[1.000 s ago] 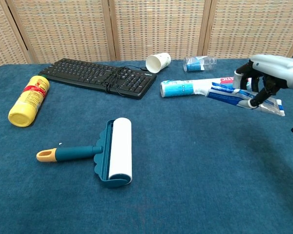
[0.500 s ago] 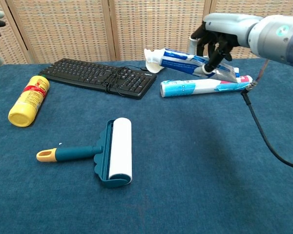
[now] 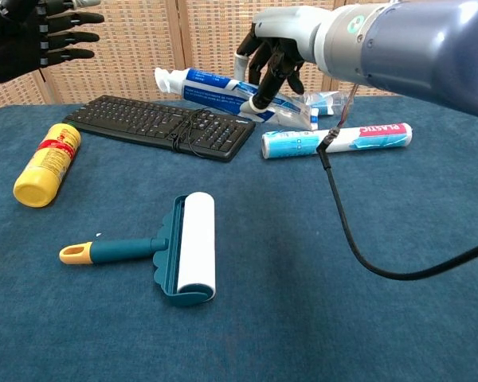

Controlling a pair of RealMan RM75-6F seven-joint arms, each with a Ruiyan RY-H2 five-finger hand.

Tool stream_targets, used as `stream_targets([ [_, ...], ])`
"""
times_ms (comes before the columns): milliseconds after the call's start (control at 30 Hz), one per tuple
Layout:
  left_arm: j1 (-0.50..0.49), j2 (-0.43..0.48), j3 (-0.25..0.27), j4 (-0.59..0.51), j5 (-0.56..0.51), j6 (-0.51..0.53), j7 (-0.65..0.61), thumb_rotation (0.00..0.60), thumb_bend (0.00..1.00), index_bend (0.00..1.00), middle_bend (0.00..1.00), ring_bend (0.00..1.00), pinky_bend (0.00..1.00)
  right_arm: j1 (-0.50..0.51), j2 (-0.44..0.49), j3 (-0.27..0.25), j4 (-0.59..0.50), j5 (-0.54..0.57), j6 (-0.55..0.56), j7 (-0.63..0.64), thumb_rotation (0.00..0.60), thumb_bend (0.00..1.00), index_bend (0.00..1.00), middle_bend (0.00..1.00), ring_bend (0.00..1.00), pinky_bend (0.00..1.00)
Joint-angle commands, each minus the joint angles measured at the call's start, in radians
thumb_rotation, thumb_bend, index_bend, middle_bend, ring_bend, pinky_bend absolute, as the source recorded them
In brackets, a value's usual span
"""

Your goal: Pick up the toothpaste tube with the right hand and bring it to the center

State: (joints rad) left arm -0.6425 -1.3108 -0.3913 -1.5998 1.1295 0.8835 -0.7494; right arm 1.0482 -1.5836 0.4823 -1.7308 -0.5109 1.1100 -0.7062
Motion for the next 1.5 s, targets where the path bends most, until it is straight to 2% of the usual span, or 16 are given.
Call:
stream_targets([
  [33,-0.023,-0.032,-0.023,-0.034,-0.051,0.001,0.035,0.162,0.0,0.0,0.0,0.0,0.0,0.023,-0.015,0.003,0.003,0.021,0.018,-0.011,0.6,0.61,0.71,0.7,0.61,0.78],
  [200,-0.044,-0.054,-0.041,-0.069,-0.102,-0.013,0.048,0.161,0.0,0.0,0.0,0.0,0.0,0.045,-0.026,0.003,0.002,0.035,0.036,-0.02,0.6,0.61,0.71,0.7,0.61,0.78],
  [400,-0.063,-0.097,-0.039,-0.125,-0.164,-0.008,0.099,0.162,0.0,0.0,0.0,0.0,0.0,0.073,-0.037,0.002,-0.001,0.058,0.064,-0.031,0.6,0.61,0.71,0.7,0.61,0.78],
  [633,-0.072,-0.148,-0.034,-0.109,-0.193,0.005,0.134,0.162,0.0,0.0,0.0,0.0,0.0,0.088,-0.035,-0.007,-0.002,0.065,0.077,-0.034,0.6,0.61,0.72,0.7,0.62,0.78],
  [767,-0.094,-0.177,-0.045,-0.106,-0.203,0.01,0.167,0.161,0.0,0.0,0.0,0.0,0.0,0.102,-0.041,-0.037,0.001,0.02,0.085,-0.049,0.6,0.61,0.72,0.7,0.62,0.78],
  [1067,-0.127,-0.234,-0.05,-0.117,-0.241,0.038,0.256,0.161,0.0,0.0,0.0,0.0,0.0,0.136,-0.059,-0.053,0.0,-0.006,0.106,-0.082,0.6,0.61,0.72,0.71,0.63,0.78],
  [1500,-0.129,-0.295,-0.06,-0.119,-0.255,0.096,0.31,0.16,0.0,0.0,0.0,0.0,0.0,0.155,-0.068,-0.034,-0.019,0.014,0.127,-0.084,0.6,0.61,0.72,0.71,0.63,0.78],
])
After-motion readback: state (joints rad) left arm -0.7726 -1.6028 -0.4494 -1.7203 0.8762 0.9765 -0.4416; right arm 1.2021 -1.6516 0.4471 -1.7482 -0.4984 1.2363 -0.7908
